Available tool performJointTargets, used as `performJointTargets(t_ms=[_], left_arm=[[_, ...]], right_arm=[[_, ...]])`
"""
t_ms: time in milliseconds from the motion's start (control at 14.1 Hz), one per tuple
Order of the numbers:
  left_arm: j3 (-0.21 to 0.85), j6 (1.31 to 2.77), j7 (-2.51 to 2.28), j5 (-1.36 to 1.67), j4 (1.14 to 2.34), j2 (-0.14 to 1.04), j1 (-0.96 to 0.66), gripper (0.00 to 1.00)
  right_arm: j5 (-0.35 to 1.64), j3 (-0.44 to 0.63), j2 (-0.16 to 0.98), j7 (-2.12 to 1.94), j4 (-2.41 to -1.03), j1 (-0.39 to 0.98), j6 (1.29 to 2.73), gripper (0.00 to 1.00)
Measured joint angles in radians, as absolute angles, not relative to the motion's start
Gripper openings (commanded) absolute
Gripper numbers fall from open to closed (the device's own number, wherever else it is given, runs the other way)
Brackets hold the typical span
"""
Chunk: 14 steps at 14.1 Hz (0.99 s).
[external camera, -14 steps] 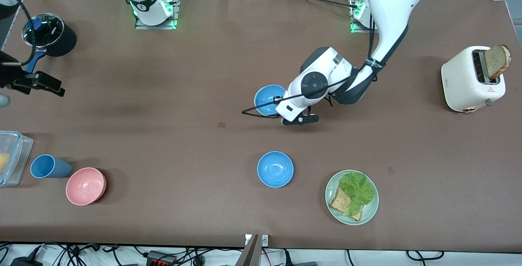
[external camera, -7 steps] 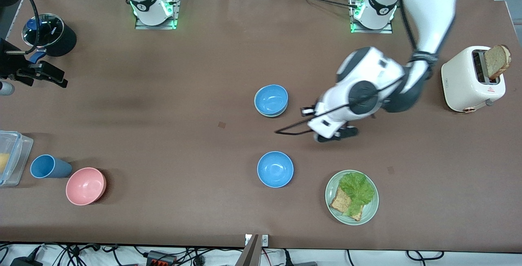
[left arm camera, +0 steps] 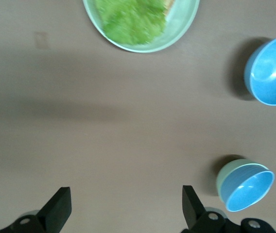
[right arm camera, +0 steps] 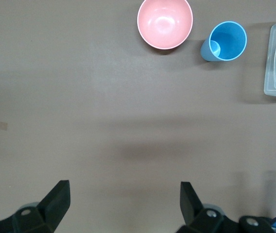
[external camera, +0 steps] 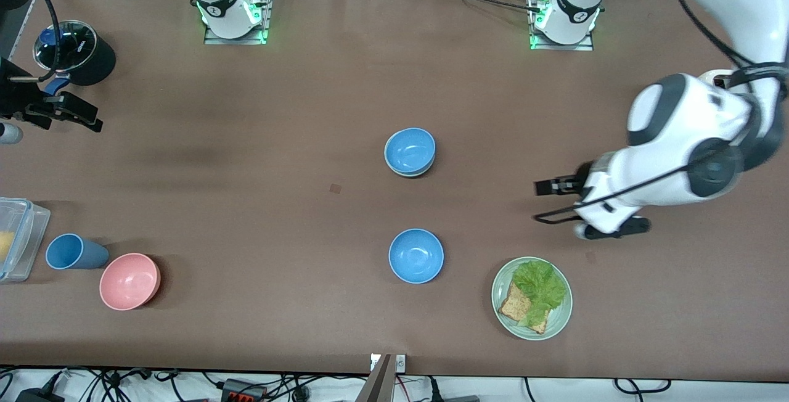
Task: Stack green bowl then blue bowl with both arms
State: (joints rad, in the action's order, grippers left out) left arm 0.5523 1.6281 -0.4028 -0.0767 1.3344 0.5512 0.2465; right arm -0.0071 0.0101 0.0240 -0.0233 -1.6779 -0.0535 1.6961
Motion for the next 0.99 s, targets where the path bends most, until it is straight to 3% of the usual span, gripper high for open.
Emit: performJointTargets(t_ms=[355,709,993], left_arm=[[0.550,1.611,-0.183,-0.138,1.308,0.548,0.421,1.00],[0.567,1.586,-0.167,-0.272,1.283,0.507,0.407,1.00],[0.524,1.491,-0.084,-0.248,1.262,0.350,0.393,1.00]], right_arm=[[-0.007,0.009,0.024,-0.023,-1.678,-0.053,1.696,1.00],[-0.007,0.009,0.024,-0.023,-1.679,-0.052,1.697,1.00],[-0.007,0.009,0.024,-0.023,-1.680,-0.052,1.697,1.00]])
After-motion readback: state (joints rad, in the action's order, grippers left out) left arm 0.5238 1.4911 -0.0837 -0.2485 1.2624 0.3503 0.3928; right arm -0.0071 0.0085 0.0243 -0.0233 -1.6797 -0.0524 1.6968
